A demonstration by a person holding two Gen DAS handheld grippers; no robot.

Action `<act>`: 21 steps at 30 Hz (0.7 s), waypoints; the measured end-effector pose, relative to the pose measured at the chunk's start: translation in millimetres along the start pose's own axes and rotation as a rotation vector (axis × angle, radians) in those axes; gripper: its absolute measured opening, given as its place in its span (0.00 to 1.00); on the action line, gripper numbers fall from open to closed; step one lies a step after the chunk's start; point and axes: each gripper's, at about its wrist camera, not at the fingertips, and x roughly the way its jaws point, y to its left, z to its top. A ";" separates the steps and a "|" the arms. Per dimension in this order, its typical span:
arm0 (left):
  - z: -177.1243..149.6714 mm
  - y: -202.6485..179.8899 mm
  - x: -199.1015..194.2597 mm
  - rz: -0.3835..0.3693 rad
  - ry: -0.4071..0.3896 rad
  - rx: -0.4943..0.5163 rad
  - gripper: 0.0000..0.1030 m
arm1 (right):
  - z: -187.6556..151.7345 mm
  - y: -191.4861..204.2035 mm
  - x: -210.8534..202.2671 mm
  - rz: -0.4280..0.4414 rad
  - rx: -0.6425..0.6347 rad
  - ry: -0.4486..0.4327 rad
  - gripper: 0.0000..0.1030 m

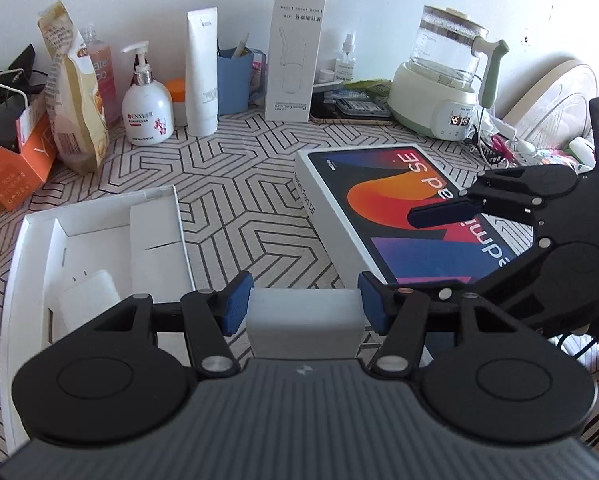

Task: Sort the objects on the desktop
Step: 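Carry the charger into the tray and open the left tool, then grasp the white charger standing at the tray rim with the right tool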

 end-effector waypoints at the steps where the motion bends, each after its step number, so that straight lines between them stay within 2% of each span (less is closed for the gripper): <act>1: -1.0 2.1 -5.4 0.008 -0.013 -0.004 0.55 | 0.9 4.8 -1.5 0.004 -0.011 -0.002 0.74; 6: -7.3 14.7 -29.9 0.039 -0.068 -0.032 0.55 | 5.7 23.1 -5.0 0.015 -0.046 -0.006 0.74; 11: -19.6 36.7 -52.1 0.068 -0.083 -0.092 0.55 | 14.4 35.3 0.9 0.032 -0.051 -0.008 0.74; 18: -41.1 69.8 -73.3 0.171 -0.098 -0.143 0.54 | 32.9 68.6 21.7 0.103 -0.083 -0.021 0.74; 21: -46.2 76.1 -79.2 0.185 -0.112 -0.140 0.54 | 37.5 90.1 19.6 0.136 -0.133 -0.040 0.74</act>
